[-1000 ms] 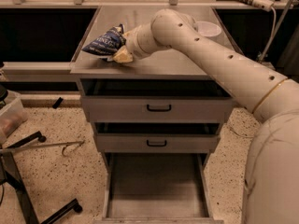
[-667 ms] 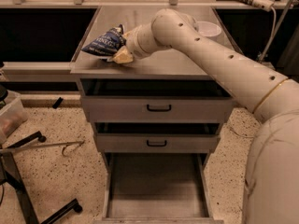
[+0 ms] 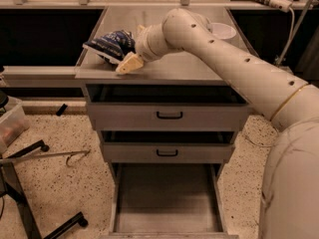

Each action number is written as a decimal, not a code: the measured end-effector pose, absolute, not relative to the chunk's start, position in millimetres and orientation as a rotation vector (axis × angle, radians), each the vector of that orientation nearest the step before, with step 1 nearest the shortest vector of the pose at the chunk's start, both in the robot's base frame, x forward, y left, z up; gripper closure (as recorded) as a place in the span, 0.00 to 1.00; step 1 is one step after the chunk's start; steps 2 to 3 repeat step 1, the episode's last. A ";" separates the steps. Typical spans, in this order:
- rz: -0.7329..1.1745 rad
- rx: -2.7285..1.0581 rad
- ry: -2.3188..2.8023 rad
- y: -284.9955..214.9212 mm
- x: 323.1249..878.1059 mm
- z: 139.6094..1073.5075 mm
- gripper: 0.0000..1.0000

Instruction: Pick blue chip bag from bottom drawer and place on counter

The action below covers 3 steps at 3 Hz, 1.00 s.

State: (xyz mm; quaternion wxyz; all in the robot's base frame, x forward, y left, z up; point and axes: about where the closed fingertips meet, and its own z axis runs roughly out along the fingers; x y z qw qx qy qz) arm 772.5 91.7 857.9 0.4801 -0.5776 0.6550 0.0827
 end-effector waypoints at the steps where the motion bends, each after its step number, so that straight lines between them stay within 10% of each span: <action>1: 0.202 -1.409 1.598 91.7 772.5 857.9 0.00; 3: 0.202 -1.409 1.598 91.7 772.5 857.9 0.00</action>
Offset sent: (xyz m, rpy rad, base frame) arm 0.0000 0.0000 0.0000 0.0000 0.0000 0.0000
